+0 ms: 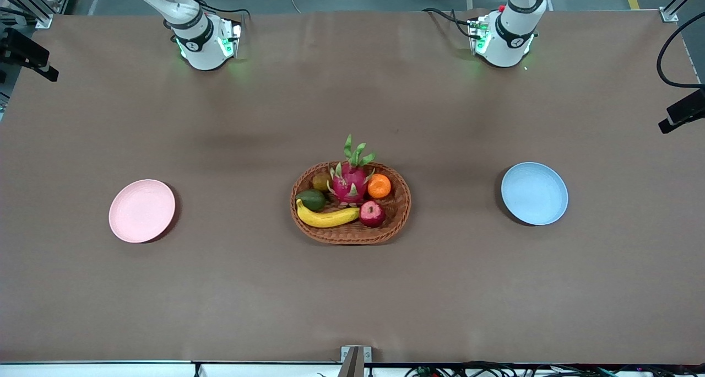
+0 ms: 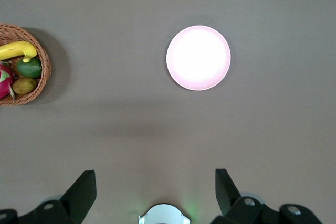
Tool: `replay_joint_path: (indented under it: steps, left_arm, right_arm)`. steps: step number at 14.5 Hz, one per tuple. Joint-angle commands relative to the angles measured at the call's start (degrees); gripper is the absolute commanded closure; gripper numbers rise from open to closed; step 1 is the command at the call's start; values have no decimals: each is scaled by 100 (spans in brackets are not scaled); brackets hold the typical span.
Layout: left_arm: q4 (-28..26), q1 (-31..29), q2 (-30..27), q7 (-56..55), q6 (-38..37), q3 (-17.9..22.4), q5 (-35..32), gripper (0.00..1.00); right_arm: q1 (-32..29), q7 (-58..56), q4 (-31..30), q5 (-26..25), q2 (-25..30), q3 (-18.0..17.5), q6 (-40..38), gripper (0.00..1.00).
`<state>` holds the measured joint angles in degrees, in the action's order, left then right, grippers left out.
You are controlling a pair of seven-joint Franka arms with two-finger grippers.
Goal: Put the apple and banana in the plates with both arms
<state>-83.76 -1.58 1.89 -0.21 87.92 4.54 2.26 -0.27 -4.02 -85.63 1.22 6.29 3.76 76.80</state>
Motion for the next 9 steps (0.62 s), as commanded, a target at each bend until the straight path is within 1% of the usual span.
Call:
replay_joint_path:
  steps: [1,5,7,9]
  left_arm:
    - [0,-26,-13,-14,50,-23,3,0]
    - [9,-35,-4,-14,76,-32,-6,0]
    - [1,-26,170,3,277,-32,-6,0]
    - [1,9,294,82,339,-41,-15,0]
  right_arm:
    - [-43,-28,38,19,-41,2,20,0]
    - [-52,-28,38,10,-41,28,20,0]
    - [-174,-28,21,19,-49,37,115,0]
    - [-228,-28,11,36,-390,37,160,0]
